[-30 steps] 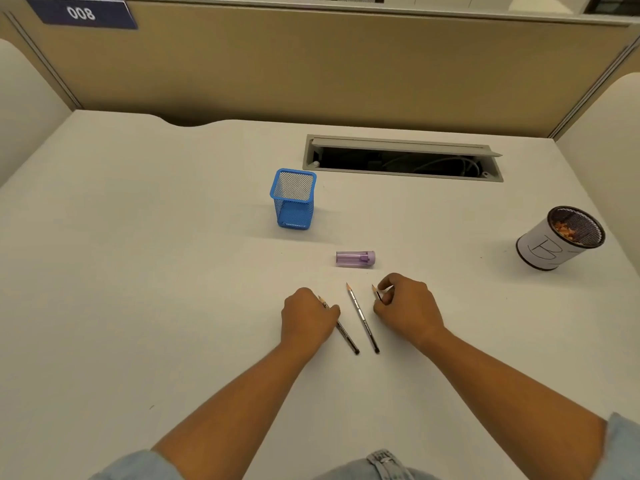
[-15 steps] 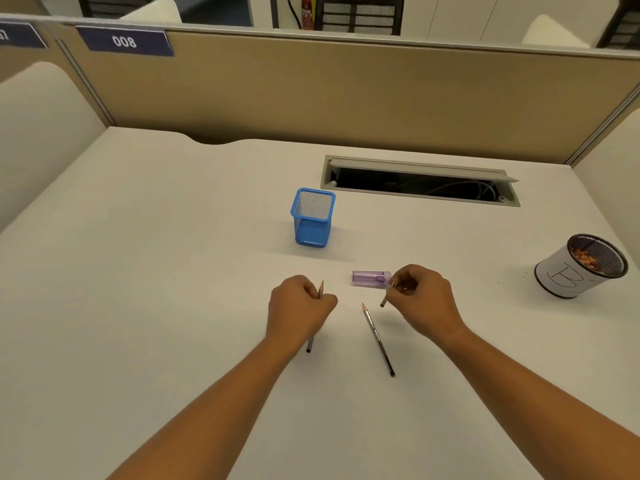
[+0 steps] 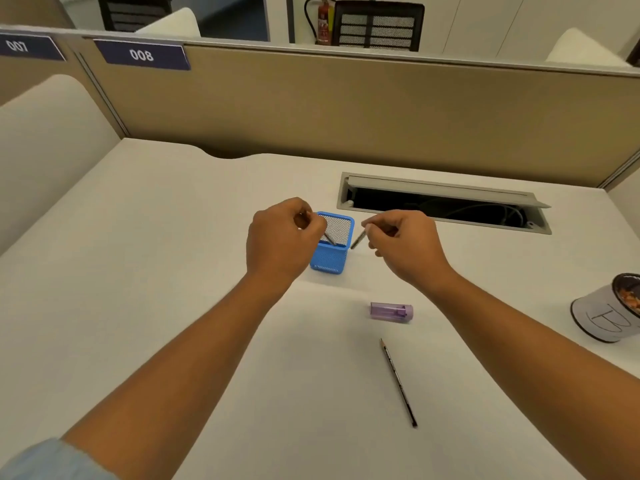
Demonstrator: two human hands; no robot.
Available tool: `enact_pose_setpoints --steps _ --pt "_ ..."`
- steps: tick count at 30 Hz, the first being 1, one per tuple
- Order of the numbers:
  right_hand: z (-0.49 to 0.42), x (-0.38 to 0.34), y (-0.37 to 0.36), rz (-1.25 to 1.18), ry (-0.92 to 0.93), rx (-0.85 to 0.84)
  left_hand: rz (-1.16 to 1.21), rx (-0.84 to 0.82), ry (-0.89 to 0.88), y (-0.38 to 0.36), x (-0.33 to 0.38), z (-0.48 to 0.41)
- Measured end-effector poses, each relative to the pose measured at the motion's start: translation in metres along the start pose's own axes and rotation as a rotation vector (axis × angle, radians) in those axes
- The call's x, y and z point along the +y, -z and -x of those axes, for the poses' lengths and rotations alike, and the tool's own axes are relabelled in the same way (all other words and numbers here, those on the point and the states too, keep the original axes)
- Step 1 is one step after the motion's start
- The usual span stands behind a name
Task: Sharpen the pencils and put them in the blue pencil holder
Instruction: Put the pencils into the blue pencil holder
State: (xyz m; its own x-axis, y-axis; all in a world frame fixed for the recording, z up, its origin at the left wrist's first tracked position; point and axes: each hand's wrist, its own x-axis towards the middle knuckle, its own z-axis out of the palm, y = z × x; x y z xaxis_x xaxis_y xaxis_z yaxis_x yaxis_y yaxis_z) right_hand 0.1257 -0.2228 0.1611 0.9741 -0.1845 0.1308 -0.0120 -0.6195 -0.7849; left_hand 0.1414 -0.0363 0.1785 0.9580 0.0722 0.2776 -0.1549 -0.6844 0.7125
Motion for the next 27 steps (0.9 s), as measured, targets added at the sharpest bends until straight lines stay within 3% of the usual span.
enact_pose_setpoints --steps 6,13,19,27 --pt "-0.036 0.008 -0.022 0.193 0.058 -0.021 -0.095 -0.055 -0.048 -0.027 -0.024 -0.021" --pt "-0.055 0.018 -0.049 0.508 0.102 -0.156 -0.223 -0.201 -0.008 -0.057 -0.044 -0.026" --pt "-0.056 0.022 -0.059 0.512 0.067 -0.199 -0.3 -0.244 0.006 -0.065 -0.045 -0.026" --pt "-0.052 0.025 -0.05 0.404 0.024 -0.248 -0.17 -0.244 0.031 -0.06 -0.049 -0.018"
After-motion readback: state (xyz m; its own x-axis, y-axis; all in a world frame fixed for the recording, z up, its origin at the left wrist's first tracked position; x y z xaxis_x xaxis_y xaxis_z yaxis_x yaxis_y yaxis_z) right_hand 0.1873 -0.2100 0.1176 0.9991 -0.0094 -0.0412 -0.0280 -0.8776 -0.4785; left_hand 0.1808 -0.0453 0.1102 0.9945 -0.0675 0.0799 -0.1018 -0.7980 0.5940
